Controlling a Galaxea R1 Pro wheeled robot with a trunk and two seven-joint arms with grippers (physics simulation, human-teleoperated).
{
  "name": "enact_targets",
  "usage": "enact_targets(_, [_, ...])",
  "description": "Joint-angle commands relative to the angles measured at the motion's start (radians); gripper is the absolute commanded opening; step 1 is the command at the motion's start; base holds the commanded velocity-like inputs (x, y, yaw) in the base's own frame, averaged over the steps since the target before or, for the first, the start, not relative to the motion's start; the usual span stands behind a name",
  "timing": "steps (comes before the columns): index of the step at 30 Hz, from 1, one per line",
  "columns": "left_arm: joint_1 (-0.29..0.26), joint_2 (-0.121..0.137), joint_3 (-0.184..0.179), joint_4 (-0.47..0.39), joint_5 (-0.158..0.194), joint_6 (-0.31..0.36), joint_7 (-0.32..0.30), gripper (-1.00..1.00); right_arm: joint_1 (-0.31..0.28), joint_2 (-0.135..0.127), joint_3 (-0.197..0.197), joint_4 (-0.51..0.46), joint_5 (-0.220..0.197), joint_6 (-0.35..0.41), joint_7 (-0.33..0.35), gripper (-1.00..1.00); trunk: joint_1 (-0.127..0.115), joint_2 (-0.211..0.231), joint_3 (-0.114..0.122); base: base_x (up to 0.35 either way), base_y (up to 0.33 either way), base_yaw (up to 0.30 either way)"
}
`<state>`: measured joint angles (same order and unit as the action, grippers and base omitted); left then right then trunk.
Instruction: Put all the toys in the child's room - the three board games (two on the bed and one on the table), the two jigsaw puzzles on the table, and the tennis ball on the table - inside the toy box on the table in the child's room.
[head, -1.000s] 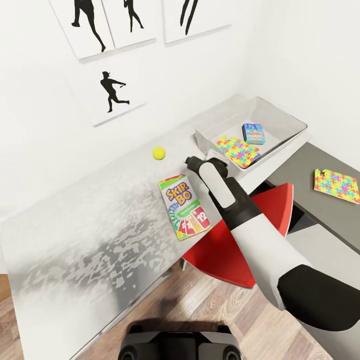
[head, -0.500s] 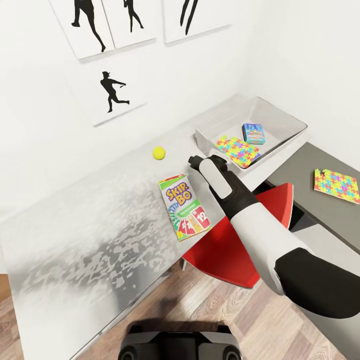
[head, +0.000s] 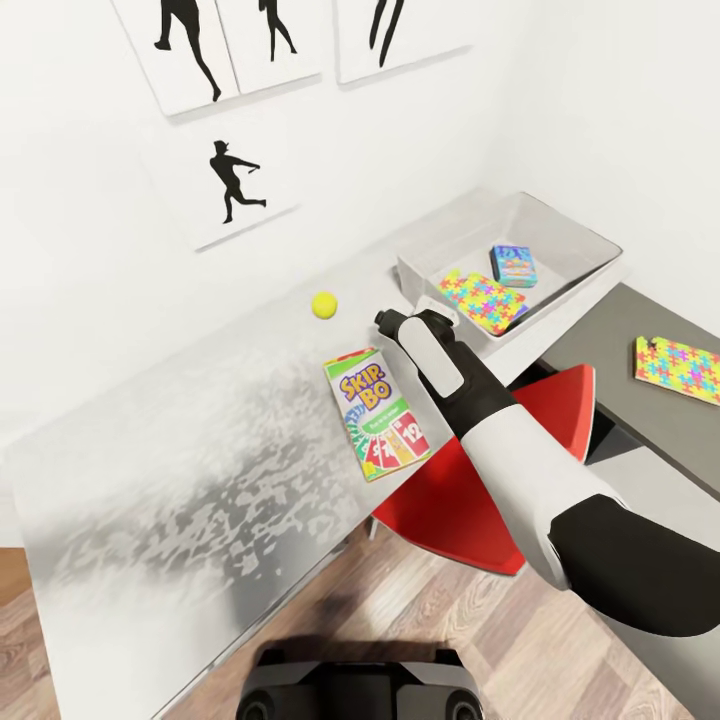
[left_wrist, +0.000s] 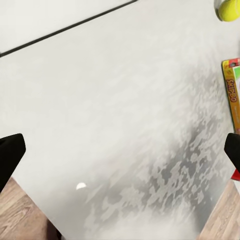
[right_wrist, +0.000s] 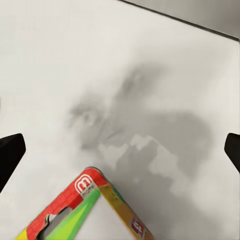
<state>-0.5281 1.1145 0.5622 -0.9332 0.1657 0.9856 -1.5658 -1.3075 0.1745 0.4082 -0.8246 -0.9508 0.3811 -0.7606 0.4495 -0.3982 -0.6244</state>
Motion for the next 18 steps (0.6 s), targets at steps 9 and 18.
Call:
enact_targets(9, [-0.001,-0.001,0.0,0.001,-0.002,0.011,-0.005,1.0,-0.001,0.0,0.003,-0.001,-0.003,0.003,0.002,1.0,0.001,-0.002,-0.014,-0.049,0.045,0.0])
enact_targets(18, [-0.001,-0.001,-0.001,0.001,-0.002,0.011,-0.005,1.0,-0.001,0.0,0.005,-0.001,-0.003,0.002,0.024,1.0,0.001,-0.002,-0.02,-0.083,0.015,0.0])
